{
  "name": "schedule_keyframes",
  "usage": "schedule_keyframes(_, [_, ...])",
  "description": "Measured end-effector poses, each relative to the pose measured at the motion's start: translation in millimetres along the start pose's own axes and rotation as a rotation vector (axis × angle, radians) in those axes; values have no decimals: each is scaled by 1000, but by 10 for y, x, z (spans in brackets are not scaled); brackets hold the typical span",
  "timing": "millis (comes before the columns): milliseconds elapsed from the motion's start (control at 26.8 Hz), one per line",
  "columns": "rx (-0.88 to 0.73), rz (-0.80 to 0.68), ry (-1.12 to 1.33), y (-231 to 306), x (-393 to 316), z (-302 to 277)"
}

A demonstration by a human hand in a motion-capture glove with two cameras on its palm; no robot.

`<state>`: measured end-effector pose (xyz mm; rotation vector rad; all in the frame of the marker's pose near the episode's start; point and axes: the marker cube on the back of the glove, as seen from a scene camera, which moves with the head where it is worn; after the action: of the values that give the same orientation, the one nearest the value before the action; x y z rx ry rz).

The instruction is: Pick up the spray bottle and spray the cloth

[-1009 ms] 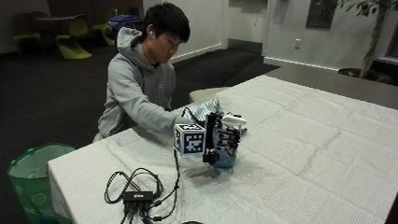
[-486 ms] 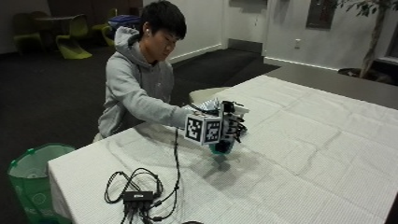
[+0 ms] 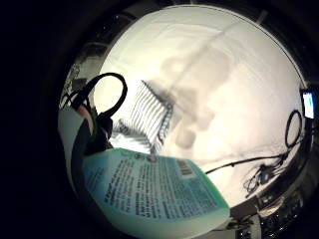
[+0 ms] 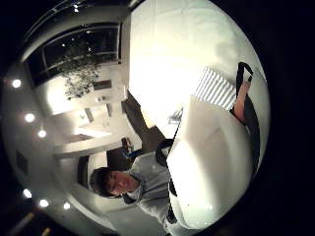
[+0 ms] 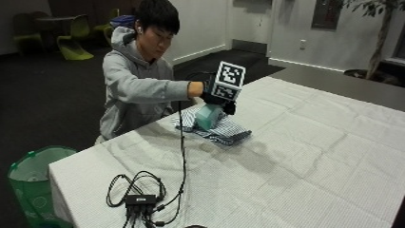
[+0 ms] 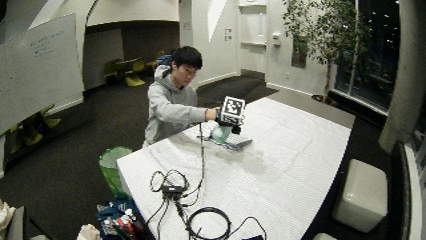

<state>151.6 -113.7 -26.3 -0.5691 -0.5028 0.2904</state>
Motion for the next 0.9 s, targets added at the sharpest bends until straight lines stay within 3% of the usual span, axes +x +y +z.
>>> schedule_keyframes(299, [-128, 29, 215, 147, -309, 202])
schedule_keyframes(635, [-229, 64, 215, 79, -140, 795])
schedule_keyframes(897, [-211, 56, 255, 173, -307, 663])
